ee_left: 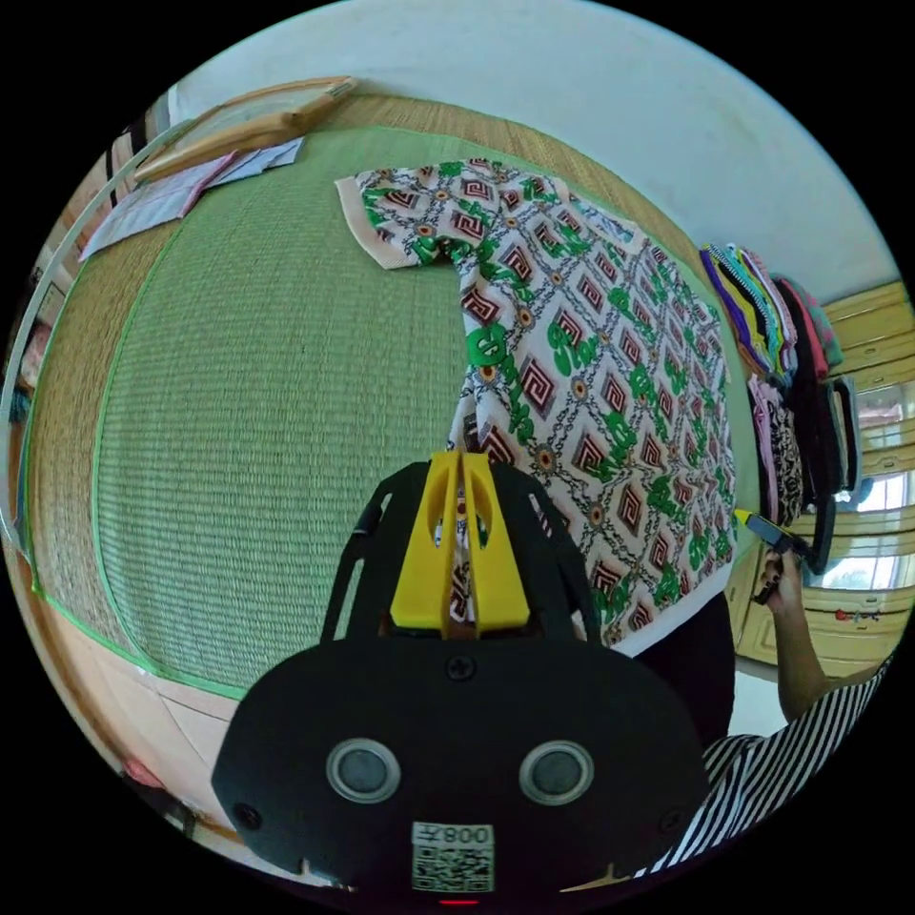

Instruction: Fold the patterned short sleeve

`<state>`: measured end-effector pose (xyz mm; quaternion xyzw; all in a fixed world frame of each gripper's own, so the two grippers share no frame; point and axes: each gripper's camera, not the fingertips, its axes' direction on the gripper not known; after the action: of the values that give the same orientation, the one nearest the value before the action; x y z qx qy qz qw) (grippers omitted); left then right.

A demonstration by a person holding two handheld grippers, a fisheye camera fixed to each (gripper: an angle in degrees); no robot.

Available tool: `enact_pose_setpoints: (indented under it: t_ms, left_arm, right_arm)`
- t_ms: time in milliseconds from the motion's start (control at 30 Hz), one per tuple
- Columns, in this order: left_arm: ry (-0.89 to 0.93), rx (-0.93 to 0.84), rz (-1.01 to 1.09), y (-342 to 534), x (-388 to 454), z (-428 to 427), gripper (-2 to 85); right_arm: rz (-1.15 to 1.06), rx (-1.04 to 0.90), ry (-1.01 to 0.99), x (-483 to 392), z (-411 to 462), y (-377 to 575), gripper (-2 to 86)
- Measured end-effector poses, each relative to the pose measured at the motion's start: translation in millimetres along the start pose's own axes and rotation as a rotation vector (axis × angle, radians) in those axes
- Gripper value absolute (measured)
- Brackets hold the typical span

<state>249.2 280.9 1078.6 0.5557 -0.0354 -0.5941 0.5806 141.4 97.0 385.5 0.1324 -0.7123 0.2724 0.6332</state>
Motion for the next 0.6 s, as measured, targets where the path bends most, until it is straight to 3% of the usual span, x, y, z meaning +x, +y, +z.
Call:
enact_pose_setpoints:
  t_ms: [167, 367, 600]
  left_arm:
    - [0.071, 0.066, -0.042, 29, -13, -34, 2.3]
    - [0.027, -0.018, -0.004, 66, -12, -42, 1.4]
    - [0.263, 0.117, -0.181, 97, -67, -96, 1.8]
  right_arm:
    - [0.005, -0.026, 0.011, -4, -1, 12, 0.4]
    - [0.022, -0.035, 0.025, -3, -13, 31, 0.4]
    - [0.091, -0.011, 0.005, 15, -39, 58, 1.5]
